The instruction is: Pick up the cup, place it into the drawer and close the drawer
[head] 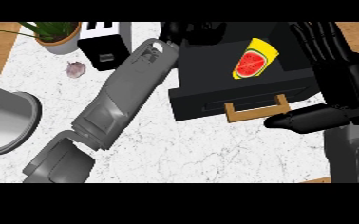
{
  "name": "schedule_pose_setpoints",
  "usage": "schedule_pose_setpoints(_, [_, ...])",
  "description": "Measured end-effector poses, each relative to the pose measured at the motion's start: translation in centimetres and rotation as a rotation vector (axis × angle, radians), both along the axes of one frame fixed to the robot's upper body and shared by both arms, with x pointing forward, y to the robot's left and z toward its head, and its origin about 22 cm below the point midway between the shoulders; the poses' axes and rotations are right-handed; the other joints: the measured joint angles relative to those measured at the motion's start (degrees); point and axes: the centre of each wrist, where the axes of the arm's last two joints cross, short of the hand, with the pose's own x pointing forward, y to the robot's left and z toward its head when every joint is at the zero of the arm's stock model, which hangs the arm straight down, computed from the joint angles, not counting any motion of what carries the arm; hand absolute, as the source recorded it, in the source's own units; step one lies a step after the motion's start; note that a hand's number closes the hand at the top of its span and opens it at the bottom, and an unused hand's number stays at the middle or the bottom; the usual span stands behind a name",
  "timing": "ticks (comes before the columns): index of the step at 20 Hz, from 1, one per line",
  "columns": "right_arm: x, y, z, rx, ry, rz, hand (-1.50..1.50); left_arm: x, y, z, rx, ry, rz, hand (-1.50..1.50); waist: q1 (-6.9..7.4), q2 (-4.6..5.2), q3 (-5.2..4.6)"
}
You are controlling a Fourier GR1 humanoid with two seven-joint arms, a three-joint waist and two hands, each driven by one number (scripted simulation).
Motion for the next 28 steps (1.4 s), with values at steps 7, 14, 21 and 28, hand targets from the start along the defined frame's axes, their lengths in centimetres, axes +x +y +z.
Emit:
schedule_pose_setpoints(7, [0.5,1.5,0.5,0.01,-0.008,0.112,-1.5,-0.4,0.3,-1.4,-0.06,0.016,-0.016,-1.5,-2.46,0.61,-0.03])
schedule_pose_setpoints(14, [0.5,3.7,0.1,-0.027,0.028,0.415,1.5,-0.6,-0.1,-0.3,-0.265,-0.042,-0.054,-1.5,-2.77,0.6,-0.09])
schedule_pose_setpoints(21, [-0.3,3.3,-0.5,-0.345,0.154,0.559,-1.5,-0.6,0.0,-0.2,-0.388,-0.105,0.0,-1.5,-0.14,-0.34,-0.14])
schedule_pose_setpoints(28, [-1.2,3.2,-2.5,-0.648,0.2,0.412,-1.5,-0.6,0.5,-0.9,-0.439,-0.101,0.038,-1.5,4.36,-1.14,-0.07])
